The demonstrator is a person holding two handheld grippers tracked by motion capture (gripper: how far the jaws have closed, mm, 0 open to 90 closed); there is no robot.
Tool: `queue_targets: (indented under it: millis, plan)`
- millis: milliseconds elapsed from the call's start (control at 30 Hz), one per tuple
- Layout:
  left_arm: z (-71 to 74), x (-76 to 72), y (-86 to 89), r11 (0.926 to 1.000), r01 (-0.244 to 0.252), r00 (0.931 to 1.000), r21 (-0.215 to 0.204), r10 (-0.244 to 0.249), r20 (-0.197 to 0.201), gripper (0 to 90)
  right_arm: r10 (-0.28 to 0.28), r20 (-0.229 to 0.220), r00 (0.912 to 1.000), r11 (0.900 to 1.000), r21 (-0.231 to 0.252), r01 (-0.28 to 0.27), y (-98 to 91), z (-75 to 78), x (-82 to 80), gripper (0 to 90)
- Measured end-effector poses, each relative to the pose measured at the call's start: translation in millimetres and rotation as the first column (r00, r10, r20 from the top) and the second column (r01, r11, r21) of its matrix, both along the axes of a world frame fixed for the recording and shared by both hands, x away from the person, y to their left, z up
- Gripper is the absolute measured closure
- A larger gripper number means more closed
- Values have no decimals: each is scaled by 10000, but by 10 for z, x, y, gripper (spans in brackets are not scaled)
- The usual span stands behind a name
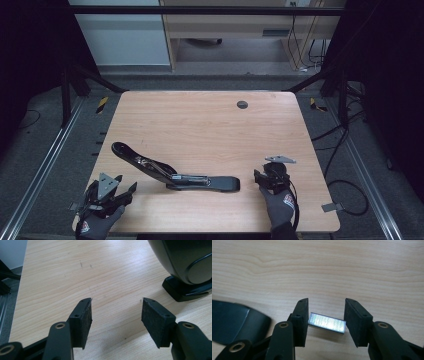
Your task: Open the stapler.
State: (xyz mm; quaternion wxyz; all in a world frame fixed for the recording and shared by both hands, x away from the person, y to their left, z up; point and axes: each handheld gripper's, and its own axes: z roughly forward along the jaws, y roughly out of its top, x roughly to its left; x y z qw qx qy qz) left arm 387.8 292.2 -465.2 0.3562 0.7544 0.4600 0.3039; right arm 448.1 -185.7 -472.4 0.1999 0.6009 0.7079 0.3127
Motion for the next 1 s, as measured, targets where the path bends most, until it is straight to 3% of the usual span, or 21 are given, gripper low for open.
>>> queue_targets:
  millis: [300, 533, 1000]
  plan:
    - [2, -6, -10, 10000, -33, 10000, -2, 33, 36, 412, 631, 146, 9979, 9979, 135, -633, 57, -1, -311, 558]
    - [2, -9, -14, 10000, -29, 10000, 22, 29, 23, 412, 934, 167, 9955, 9955, 118, -936, 113, -44, -450, 558]
    - [1, -10, -17, 10000, -35, 10000, 22, 35, 18, 412, 1375, 11, 9905, 9904, 152, -1375, 292, -187, -511, 558]
